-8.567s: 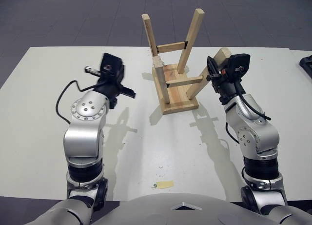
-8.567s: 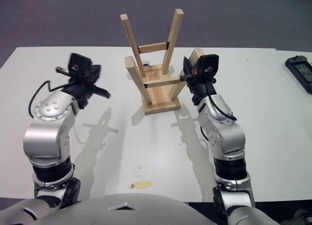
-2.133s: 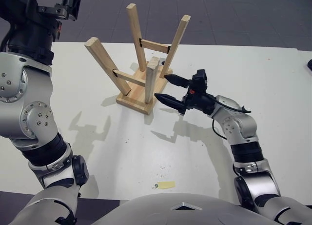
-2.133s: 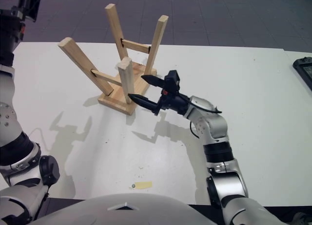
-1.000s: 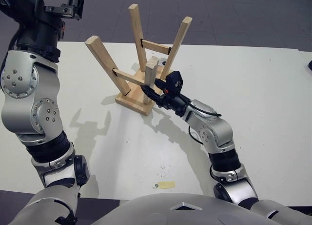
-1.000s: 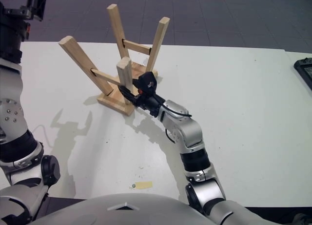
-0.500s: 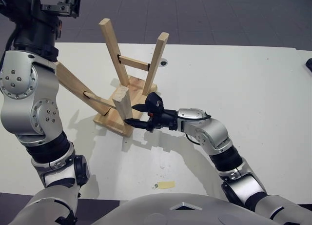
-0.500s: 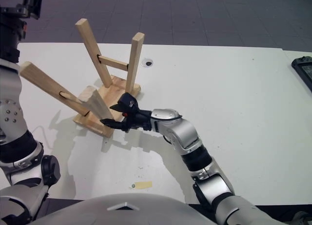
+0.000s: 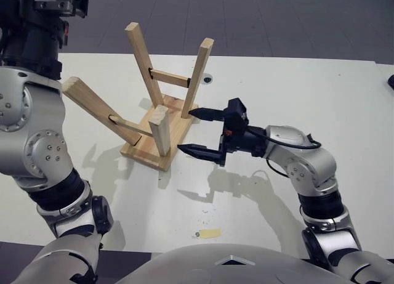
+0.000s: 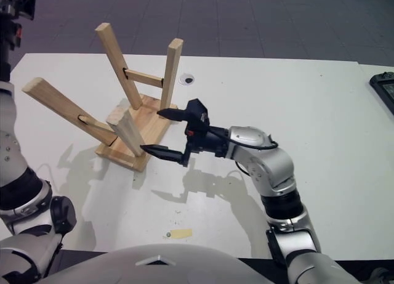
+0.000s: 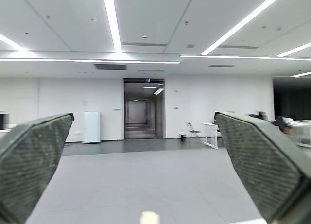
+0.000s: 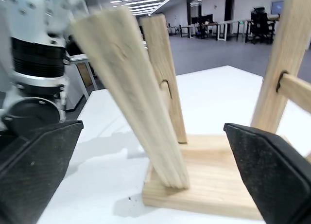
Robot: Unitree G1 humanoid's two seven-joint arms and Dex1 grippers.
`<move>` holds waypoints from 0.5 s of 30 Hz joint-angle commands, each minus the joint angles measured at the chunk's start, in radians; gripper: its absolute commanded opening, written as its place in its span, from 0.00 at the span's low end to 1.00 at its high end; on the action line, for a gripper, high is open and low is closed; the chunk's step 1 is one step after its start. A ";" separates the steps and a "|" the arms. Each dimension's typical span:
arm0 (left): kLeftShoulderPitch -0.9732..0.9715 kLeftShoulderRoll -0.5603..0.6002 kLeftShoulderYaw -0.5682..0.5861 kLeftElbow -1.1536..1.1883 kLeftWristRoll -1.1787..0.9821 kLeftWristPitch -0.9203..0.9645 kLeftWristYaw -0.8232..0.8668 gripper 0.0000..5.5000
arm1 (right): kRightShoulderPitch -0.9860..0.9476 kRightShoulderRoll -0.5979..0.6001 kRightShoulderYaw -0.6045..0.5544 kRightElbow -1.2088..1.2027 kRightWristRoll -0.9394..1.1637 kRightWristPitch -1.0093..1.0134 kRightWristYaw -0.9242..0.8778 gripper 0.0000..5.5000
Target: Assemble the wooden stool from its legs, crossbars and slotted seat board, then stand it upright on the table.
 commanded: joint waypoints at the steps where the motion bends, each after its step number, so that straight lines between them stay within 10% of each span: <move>1: 0.214 0.111 0.092 -0.111 -0.127 0.110 -0.121 0.98 | -0.078 0.007 -0.226 -0.025 0.193 0.008 -0.086 0.98; 6: 0.484 0.223 0.013 -0.125 -0.050 0.129 -0.264 0.98 | -0.150 0.037 -0.404 0.039 0.317 -0.021 -0.286 0.98; 15: 0.558 0.307 -0.066 -0.060 0.102 0.064 -0.335 0.98 | -0.121 0.061 -0.385 0.034 0.328 -0.041 -0.398 0.98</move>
